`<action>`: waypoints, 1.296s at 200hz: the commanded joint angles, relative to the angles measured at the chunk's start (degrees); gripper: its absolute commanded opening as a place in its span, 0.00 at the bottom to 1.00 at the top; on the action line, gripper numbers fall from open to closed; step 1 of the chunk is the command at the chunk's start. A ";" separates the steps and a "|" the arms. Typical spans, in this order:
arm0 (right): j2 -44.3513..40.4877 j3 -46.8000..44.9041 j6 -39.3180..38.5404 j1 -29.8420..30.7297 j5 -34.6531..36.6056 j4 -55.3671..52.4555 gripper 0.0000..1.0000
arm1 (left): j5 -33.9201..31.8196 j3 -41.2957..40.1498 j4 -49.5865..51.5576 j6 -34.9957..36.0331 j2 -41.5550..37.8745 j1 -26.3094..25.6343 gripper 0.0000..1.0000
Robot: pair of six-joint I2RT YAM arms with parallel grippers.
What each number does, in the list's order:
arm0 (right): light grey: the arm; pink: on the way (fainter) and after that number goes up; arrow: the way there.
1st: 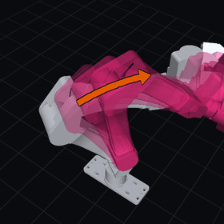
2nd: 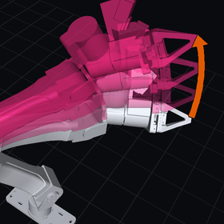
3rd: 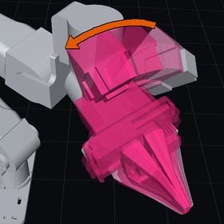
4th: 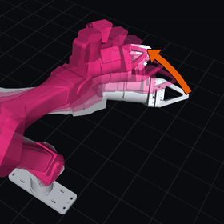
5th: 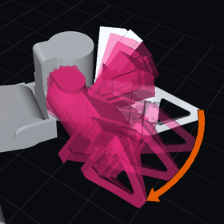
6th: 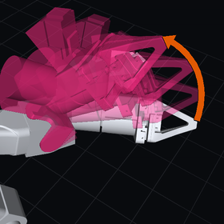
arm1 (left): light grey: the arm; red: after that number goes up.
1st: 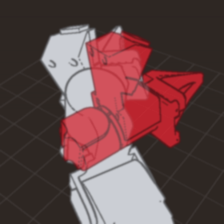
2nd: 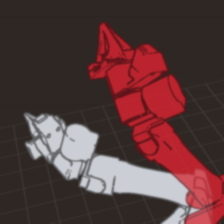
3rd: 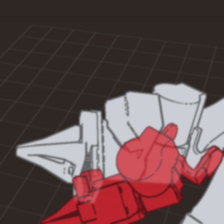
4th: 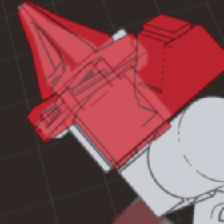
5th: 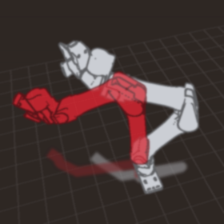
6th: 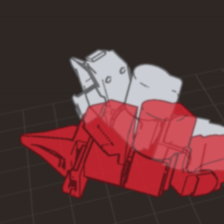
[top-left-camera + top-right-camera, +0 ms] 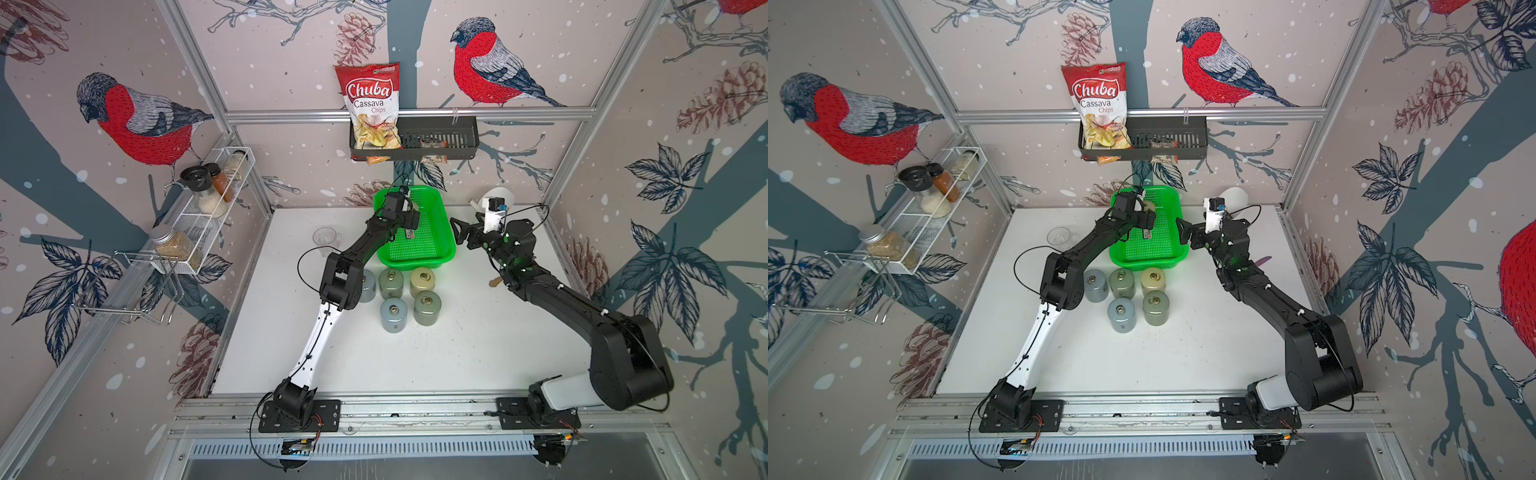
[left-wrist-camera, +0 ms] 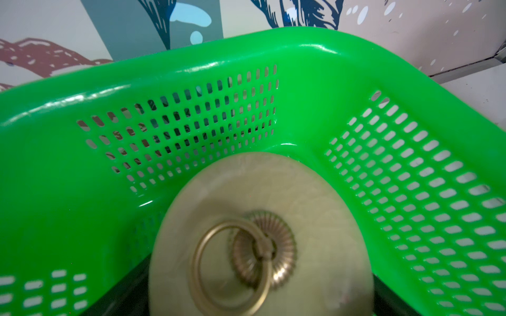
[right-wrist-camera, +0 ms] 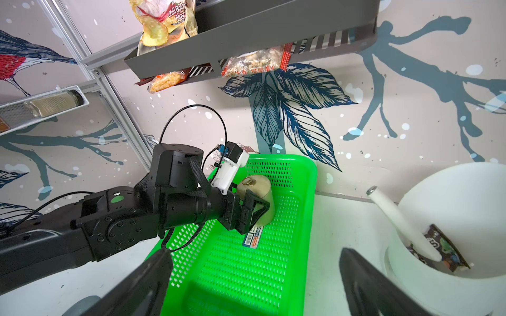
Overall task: Take the tea canister out of the basket
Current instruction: Pick up the tea canister from the basket.
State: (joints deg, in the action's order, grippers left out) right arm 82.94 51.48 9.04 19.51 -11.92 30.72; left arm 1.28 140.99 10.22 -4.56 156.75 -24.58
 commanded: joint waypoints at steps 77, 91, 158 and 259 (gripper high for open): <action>0.95 1.51 -0.87 -0.08 -0.02 -0.86 1.00 | 1.13 -0.07 -7.07 -2.83 1.34 -0.12 0.63; 1.00 1.66 -0.86 -0.05 0.02 -0.84 1.00 | 1.36 -0.89 -7.62 -2.74 0.96 -0.12 0.63; -0.69 0.54 -0.77 0.59 0.24 -1.35 1.00 | 3.73 -12.33 -11.95 -2.40 -7.07 -0.47 0.44; -7.66 -3.94 -0.67 2.46 2.14 -1.96 1.00 | 4.60 -42.41 -32.89 -1.29 -27.52 -1.88 0.40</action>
State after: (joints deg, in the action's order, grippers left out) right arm 76.93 48.07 8.84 21.74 -10.59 28.25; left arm 4.73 101.60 -8.60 -6.63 134.32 -26.06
